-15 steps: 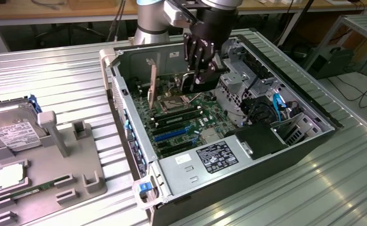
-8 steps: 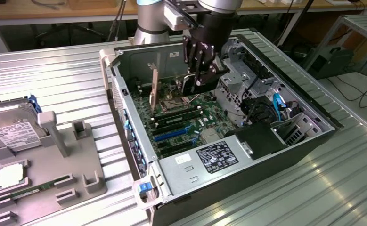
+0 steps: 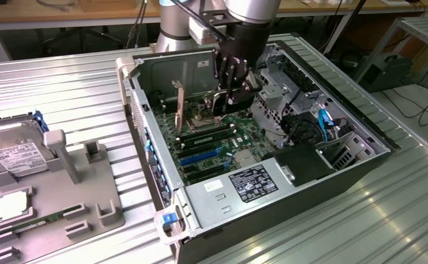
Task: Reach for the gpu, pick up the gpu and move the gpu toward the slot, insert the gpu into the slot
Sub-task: 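Insert the gpu into the slot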
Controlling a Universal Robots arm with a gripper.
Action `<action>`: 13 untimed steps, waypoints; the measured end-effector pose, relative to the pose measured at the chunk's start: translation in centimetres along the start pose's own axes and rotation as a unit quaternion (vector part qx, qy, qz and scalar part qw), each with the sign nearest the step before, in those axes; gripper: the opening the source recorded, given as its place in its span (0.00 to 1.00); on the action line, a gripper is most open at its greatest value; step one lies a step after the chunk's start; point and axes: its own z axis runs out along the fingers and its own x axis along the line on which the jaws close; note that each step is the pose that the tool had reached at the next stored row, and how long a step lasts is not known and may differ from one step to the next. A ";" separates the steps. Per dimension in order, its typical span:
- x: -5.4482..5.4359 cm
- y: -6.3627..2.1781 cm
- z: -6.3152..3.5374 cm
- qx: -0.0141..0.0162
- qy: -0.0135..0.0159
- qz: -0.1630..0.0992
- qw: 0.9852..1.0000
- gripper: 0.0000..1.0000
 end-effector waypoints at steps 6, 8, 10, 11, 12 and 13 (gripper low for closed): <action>0.0 0.74 0.88 0.000 0.000 0.000 1.000 0.28; 0.4 0.80 1.01 0.000 0.000 0.000 1.000 0.28; 0.4 0.88 1.16 0.003 0.000 0.000 1.000 0.28; 0.4 0.98 1.23 0.005 0.000 0.000 1.000 0.28; 0.5 1.10 1.32 0.005 0.000 0.000 1.000 0.28; 0.6 1.23 1.50 0.006 0.000 0.000 1.000 0.28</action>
